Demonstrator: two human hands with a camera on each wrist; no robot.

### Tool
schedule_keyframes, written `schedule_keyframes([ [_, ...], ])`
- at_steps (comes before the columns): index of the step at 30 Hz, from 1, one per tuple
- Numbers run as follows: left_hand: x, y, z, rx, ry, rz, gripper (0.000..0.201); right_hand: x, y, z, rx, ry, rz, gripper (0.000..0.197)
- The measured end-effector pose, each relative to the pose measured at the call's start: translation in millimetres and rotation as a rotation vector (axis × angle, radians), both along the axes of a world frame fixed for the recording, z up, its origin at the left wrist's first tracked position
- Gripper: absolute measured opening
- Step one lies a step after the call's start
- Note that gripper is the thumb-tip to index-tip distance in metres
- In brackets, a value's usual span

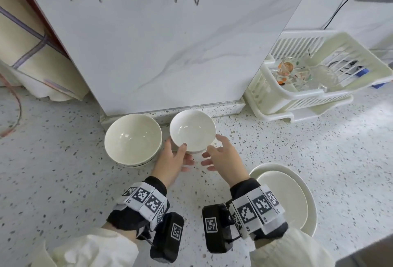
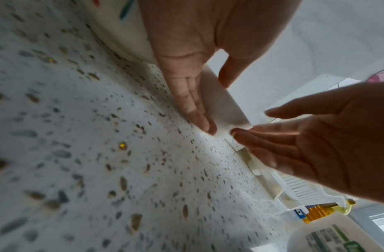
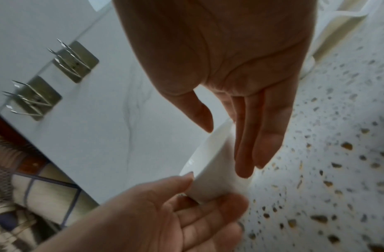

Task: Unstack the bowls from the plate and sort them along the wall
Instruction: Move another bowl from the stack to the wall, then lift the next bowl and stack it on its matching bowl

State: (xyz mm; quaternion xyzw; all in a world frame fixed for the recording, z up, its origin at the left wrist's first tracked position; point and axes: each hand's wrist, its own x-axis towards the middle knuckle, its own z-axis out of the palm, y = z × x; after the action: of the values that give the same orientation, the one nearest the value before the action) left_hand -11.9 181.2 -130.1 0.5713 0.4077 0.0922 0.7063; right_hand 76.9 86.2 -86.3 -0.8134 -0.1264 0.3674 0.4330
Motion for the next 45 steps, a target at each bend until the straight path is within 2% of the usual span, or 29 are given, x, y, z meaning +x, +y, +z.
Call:
schedule_keyframes([
  [4, 7, -1, 1, -0.04, 0.069, -0.001, 0.056, -1, -16, 15, 0.003, -0.107, 0.085, 0.05],
  [6, 13, -4, 2, -0.062, 0.083, 0.022, 0.051, 1, -28, 25, 0.019, -0.142, 0.121, 0.047],
  [9, 15, -11, 7, -0.034, 0.093, 0.046, 0.044, 10, -51, 43, 0.061, -0.2, 0.142, 0.036],
  [13, 4, -34, 19, 0.014, 0.119, 0.056, 0.052, 32, -89, 54, 0.062, -0.257, 0.127, 0.025],
  [15, -2, -54, 24, 0.079, 0.181, 0.025, 0.052, 41, -112, 52, 0.004, -0.322, 0.134, 0.022],
  [18, -7, -89, 33, 0.297, 0.266, -0.118, 0.049, 52, -149, 43, -0.16, -0.491, 0.158, 0.021],
  [21, -6, -125, 42, 0.441, 0.216, -0.204, 0.04, 53, -180, 34, -0.295, -0.603, 0.213, 0.027],
  [24, 1, -156, 40, 0.511, 0.168, -0.258, 0.042, 50, -198, 24, -0.388, -0.638, 0.286, 0.031],
  [29, 6, -184, 35, 0.596, 0.201, -0.243, 0.058, 47, -202, 14, -0.482, -0.684, 0.351, 0.029],
  [35, 9, -188, 31, 0.604, 0.249, -0.234, 0.047, 43, -192, 7, -0.59, -0.77, 0.42, 0.027],
  [40, 8, -184, 30, 0.584, 0.227, -0.231, 0.046, 44, -190, 7, -0.548, -0.703, 0.417, 0.037],
  [45, 5, -170, 37, 0.592, 0.156, -0.212, 0.041, 50, -189, 22, -0.47, -0.72, 0.387, 0.03],
])
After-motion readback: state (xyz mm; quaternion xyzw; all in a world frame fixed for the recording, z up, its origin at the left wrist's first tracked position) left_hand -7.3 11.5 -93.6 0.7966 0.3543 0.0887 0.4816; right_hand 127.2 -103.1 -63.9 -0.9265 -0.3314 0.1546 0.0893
